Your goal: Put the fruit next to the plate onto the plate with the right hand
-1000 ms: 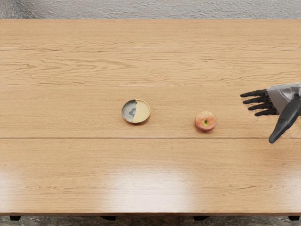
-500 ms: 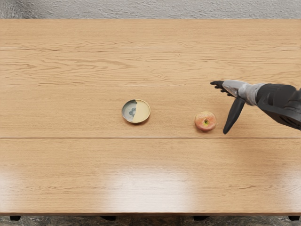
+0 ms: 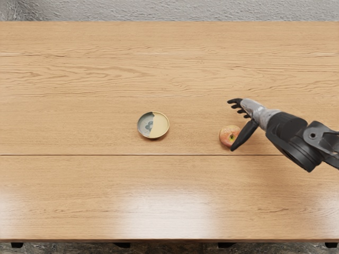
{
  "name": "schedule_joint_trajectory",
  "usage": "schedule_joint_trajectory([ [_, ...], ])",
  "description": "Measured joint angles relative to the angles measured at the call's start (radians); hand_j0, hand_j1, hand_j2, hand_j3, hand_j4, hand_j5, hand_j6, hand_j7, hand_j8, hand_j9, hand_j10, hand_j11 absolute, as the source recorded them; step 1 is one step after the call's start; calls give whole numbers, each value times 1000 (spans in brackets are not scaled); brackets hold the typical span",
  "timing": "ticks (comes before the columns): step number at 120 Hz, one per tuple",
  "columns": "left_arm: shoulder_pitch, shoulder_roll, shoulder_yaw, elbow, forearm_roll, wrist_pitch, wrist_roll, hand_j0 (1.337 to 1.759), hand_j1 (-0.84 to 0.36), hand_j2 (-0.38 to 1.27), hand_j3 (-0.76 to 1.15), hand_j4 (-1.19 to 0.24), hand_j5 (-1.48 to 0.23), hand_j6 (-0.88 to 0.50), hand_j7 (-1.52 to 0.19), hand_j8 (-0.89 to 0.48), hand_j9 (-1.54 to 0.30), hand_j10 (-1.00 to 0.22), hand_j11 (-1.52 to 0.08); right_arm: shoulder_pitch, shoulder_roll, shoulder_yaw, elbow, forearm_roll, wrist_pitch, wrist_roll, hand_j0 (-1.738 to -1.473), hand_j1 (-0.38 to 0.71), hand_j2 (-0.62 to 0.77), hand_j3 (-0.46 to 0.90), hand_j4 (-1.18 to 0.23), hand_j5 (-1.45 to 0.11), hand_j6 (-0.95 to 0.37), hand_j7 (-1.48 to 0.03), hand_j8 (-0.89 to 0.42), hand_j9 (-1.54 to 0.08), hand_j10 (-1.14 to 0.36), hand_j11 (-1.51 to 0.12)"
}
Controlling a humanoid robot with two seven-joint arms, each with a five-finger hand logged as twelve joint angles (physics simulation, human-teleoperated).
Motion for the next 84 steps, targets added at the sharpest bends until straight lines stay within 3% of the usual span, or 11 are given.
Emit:
schedule_joint_trajectory([
  [22,0,0,0,0,0,0,0,1658,341,1,0,-7,-9,-7,-9,-7,-9,-7,-9,-16,17,-21,11,-30,-57,0,-1658,-155,-31,0,-165,-212,-166,-212,-166,-212,-165,-212],
  [60,0,0,0,0,0,0,0,1658,341,1,0,-7,-9,-7,-9,-7,-9,-7,-9,-46,38,-27,16,-35,-66,0,-1658,23,-60,0,-313,-405,-314,-404,-313,-404,-301,-375],
  [68,0,0,0,0,0,0,0,1658,341,1,0,-7,-9,-7,-9,-7,-9,-7,-9,-51,41,-27,17,-40,-64,0,-1658,75,-69,0,-366,-448,-357,-460,-366,-449,-149,-621],
  [84,0,0,0,0,0,0,0,1658,341,1,0,-7,-9,-7,-9,-7,-9,-7,-9,-54,43,-24,19,-40,-60,0,-1658,143,-41,0,-441,-529,-426,-549,-418,-533,-55,-746],
])
